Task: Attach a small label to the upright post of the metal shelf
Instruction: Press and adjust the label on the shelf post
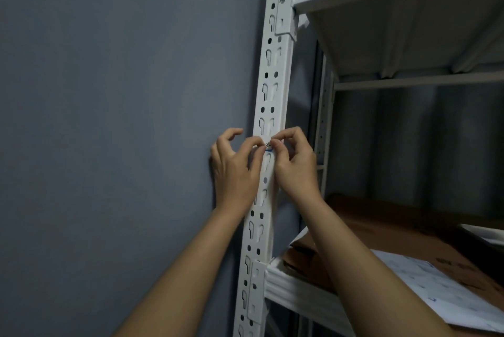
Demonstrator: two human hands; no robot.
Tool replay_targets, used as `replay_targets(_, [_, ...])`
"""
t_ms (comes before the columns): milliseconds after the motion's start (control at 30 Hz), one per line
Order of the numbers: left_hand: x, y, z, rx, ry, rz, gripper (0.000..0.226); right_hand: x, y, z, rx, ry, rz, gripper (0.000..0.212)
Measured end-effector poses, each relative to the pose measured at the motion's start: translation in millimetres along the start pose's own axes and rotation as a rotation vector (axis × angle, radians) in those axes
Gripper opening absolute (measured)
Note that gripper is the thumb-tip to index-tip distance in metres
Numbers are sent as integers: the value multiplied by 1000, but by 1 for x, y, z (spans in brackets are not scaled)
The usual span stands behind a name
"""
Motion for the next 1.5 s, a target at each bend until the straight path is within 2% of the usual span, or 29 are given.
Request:
replay_targets(133, [-1, 4, -6, 53, -10, 25, 10, -3, 2, 4, -27, 9, -34, 24])
replay_targets(233, [-3, 4, -9, 81, -8, 53, 8, -5, 3, 9, -59, 8, -46, 16])
replay_targets(467, [-2, 1, -3, 52, -8, -16, 13, -6, 1, 11, -56, 57, -21, 12])
replay_targets(667, [-3, 11, 1, 4, -45, 26, 16, -7, 3, 9, -56, 41, -43, 14])
replay_targets(800, [-1, 9, 3, 1, -7, 57, 6, -8, 3, 9, -62, 46, -42, 18])
replay_targets(933, [-3, 8, 1, 17, -20, 35, 21, -8, 2, 10, -55, 51, -33, 15])
replay_targets(1267, [-1, 7, 2, 70, 33, 66, 15, -8, 4, 11, -77, 75, -51, 13])
replay_targets(1500, [-4, 7, -1, 28, 19, 69, 13, -8, 5, 11, -79, 89, -60, 24])
Point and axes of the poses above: each hand's wrist, its own x-axis towards the middle knuckle, its own y-axis out of the palm, z = x × y, the point moved 3 cm from there along x, towards the middle knuckle, and after that the axes turned 11 degrees about -z, right-handed, at the moved point
